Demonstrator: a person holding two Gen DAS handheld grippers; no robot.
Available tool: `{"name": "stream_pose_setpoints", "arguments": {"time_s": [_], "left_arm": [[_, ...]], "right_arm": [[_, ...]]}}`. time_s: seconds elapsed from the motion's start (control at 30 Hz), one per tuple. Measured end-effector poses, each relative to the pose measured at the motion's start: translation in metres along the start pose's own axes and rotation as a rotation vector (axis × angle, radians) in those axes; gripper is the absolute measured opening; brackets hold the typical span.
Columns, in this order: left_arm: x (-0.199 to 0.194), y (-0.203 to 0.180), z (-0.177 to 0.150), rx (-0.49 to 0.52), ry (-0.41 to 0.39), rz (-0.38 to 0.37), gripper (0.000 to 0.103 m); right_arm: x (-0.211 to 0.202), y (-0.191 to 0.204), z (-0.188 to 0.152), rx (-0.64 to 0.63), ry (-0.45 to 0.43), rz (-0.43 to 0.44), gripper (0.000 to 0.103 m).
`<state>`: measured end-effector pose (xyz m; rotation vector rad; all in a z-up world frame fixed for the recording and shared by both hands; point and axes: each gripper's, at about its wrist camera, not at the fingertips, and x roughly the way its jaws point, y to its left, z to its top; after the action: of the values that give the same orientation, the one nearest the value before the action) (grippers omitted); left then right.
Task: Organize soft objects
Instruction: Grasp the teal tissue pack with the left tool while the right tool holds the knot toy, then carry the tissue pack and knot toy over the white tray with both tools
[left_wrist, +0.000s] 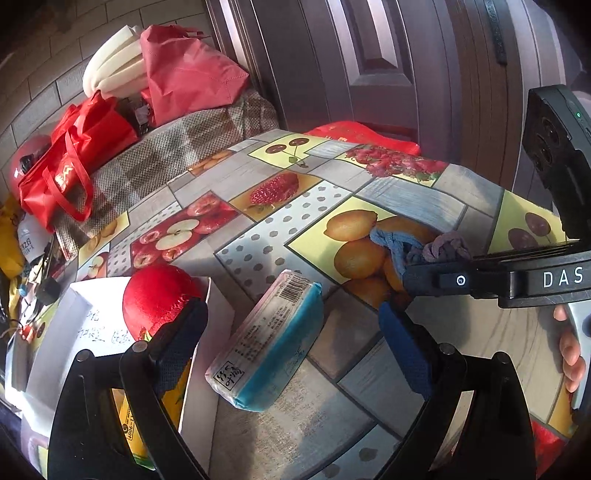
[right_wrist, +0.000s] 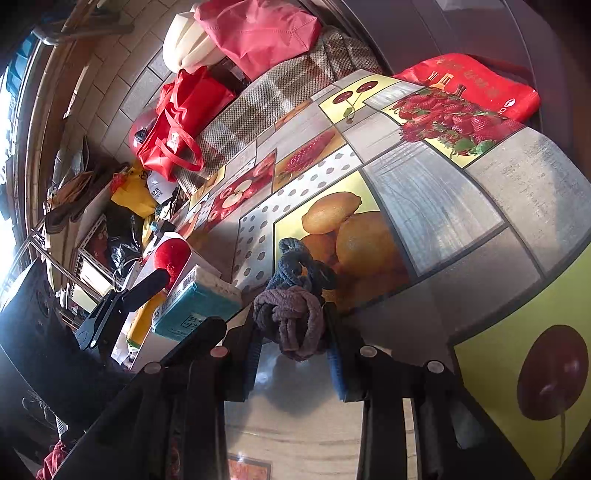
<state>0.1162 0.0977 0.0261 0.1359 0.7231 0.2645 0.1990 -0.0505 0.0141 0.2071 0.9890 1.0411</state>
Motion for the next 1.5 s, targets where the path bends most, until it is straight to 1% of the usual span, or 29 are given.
{"name": "stream_pose_setpoints", "arguments": {"time_s": [0.07,0.1,0.13,0.17,0.23,0.3,0.37,0.47,0.53,0.57,0.6,0.63,0.67,0.7,0.8,0.87,0.9,1.0,1.07,1.17,1.27,1.33,1.5], "left_arm": [[0.005,-0.005,-0.003,0.015,0.045,-0.042,0.094],[0.003,-0.008,-0.004,0.028,0.045,-0.054,0.091],[0.001,-0.012,-0.006,0.041,0.041,-0.076,0.087],[0.000,-0.015,-0.007,0.050,0.044,-0.094,0.076],[0.001,-0.018,-0.007,0.059,0.058,-0.072,0.075],[0.006,-0.014,-0.007,0.039,0.082,-0.054,0.075],[0.013,-0.009,-0.007,0.014,0.115,-0.059,0.075],[0.015,-0.004,-0.008,-0.012,0.126,-0.079,0.075],[0.014,-0.003,-0.009,-0.017,0.127,-0.079,0.073],[0.014,-0.003,-0.009,-0.021,0.124,-0.065,0.058],[0.014,-0.001,-0.009,-0.028,0.124,-0.058,0.035],[0.014,0.001,-0.009,-0.036,0.125,-0.062,0.035],[0.013,0.002,-0.010,-0.042,0.120,-0.068,0.029],[0.012,0.002,-0.010,-0.042,0.119,-0.080,0.026],[0.003,-0.003,-0.012,-0.032,0.087,-0.075,0.026],[-0.009,-0.002,-0.015,-0.061,0.049,-0.078,0.026],[-0.017,0.000,-0.017,-0.084,0.016,-0.087,0.026],[-0.047,0.008,-0.026,-0.154,-0.094,-0.081,0.026],[-0.064,0.011,-0.033,-0.180,-0.149,-0.055,0.026],[-0.085,0.012,-0.045,-0.181,-0.201,-0.033,0.026],[-0.103,0.017,-0.057,-0.183,-0.233,-0.016,0.026],[-0.112,0.022,-0.066,-0.186,-0.240,-0.006,0.026],[-0.139,0.042,-0.093,-0.207,-0.281,0.048,0.026]], "right_arm": [[0.000,0.000,0.000,0.000,0.000,0.000,0.032],[0.000,0.000,0.000,0.000,0.000,0.000,0.032],[0.000,0.000,0.000,0.000,0.000,-0.001,0.032],[0.000,0.000,0.000,-0.001,0.000,-0.001,0.032],[0.000,0.001,0.000,-0.002,0.000,-0.001,0.032],[0.000,0.001,0.000,-0.001,0.000,0.000,0.032],[0.000,0.001,0.000,-0.001,0.001,-0.001,0.032],[0.001,0.001,0.000,-0.001,0.002,0.000,0.032],[0.001,0.001,0.000,-0.001,0.002,0.000,0.032],[0.001,0.001,0.000,-0.001,0.002,0.000,0.032],[0.001,0.001,0.000,-0.001,0.002,0.001,0.032],[0.001,0.001,0.000,-0.001,0.002,0.000,0.032],[0.001,0.001,0.000,-0.001,0.002,0.001,0.032],[0.001,0.001,0.000,-0.001,0.002,0.002,0.032],[0.002,0.002,0.000,-0.008,0.005,0.008,0.033],[0.002,0.004,0.000,-0.016,0.004,0.010,0.034],[0.002,0.004,0.000,-0.017,0.001,0.009,0.034],[-0.002,0.004,0.000,-0.020,-0.020,0.004,0.034],[-0.006,0.009,-0.001,-0.050,-0.046,0.001,0.033],[-0.015,0.027,-0.005,-0.145,-0.098,-0.018,0.032],[-0.024,0.043,-0.010,-0.230,-0.165,-0.042,0.031],[-0.032,0.052,-0.016,-0.272,-0.220,-0.071,0.031],[-0.046,0.075,-0.038,-0.368,-0.305,-0.139,0.031]]}}
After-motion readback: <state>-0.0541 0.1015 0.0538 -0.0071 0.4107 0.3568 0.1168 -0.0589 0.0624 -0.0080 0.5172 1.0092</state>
